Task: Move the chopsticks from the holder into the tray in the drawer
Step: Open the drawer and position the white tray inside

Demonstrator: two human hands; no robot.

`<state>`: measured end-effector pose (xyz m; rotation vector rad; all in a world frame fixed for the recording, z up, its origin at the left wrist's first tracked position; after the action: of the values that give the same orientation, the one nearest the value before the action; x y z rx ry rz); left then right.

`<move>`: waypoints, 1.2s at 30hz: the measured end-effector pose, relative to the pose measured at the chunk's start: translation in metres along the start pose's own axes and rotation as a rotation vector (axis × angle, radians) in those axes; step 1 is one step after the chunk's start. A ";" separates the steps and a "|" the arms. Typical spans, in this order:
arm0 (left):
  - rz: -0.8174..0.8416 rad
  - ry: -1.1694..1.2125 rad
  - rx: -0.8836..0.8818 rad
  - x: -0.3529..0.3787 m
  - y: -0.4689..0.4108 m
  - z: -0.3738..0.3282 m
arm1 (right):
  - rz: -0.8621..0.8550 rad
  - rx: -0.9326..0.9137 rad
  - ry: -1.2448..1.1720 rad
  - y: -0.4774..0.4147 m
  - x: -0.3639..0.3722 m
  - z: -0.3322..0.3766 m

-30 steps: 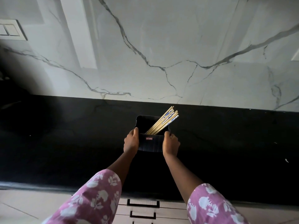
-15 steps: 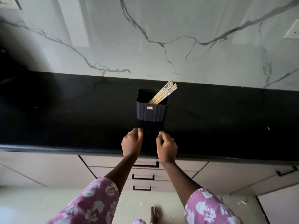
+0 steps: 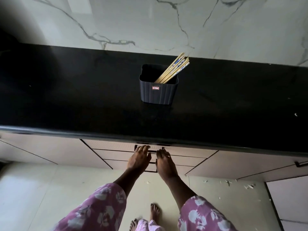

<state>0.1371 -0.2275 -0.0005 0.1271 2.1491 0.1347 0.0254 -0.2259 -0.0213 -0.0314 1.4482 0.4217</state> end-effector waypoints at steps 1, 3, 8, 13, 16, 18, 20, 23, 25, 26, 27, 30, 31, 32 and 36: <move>0.017 -0.035 0.013 0.002 -0.007 0.001 | -0.011 -0.016 0.024 -0.009 0.004 -0.001; 0.068 -0.129 0.013 0.009 -0.021 0.007 | 0.062 -0.051 0.053 -0.022 0.014 -0.004; 0.195 -0.256 -0.003 0.030 -0.037 0.025 | 0.084 -0.137 0.073 -0.038 0.006 -0.004; 0.143 -0.349 -0.015 0.044 -0.045 0.027 | 0.098 0.001 0.077 -0.049 0.006 -0.005; 0.105 -0.358 -0.004 0.046 -0.041 0.025 | 0.090 0.035 0.072 -0.048 0.007 -0.001; 0.103 -0.347 0.001 0.046 -0.034 0.024 | 0.076 0.033 0.081 -0.043 0.008 0.001; 0.058 -0.303 0.036 0.042 -0.022 0.019 | 0.054 0.052 0.071 -0.033 0.014 0.003; 0.105 -0.230 0.030 0.047 -0.008 0.025 | 0.040 0.072 0.054 -0.017 0.017 0.007; 0.103 -0.214 0.035 0.049 0.005 0.031 | 0.054 0.087 0.046 -0.008 0.017 0.010; 0.144 -0.205 0.066 0.048 0.011 0.028 | 0.061 0.092 0.043 -0.003 0.017 0.011; 0.204 -0.178 0.058 0.046 0.018 0.024 | 0.064 0.093 0.044 0.003 0.019 0.013; 0.172 -0.263 0.074 0.051 0.037 0.029 | 0.083 0.071 0.055 0.027 0.021 0.018; 0.181 -0.237 0.112 0.050 0.046 0.032 | 0.095 0.049 0.069 0.034 0.021 0.019; 0.171 -0.190 0.178 0.049 0.057 0.034 | 0.106 0.029 0.086 0.042 0.020 0.020; -0.115 -0.163 0.501 0.037 0.099 0.046 | 0.031 -0.048 0.079 0.083 0.015 0.027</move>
<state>0.1595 -0.1221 -0.0419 0.2923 1.9808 -0.4688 0.0272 -0.1377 -0.0132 -0.0648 1.5178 0.4856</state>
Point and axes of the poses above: each hand's wrist, its own y-axis away from the middle knuckle, its own x-axis out of the palm, z = x × y, the point moved 3 cm from there along -y, towards the middle knuckle, and after that the axes turned 6 degrees about y, right-handed, at the moved point
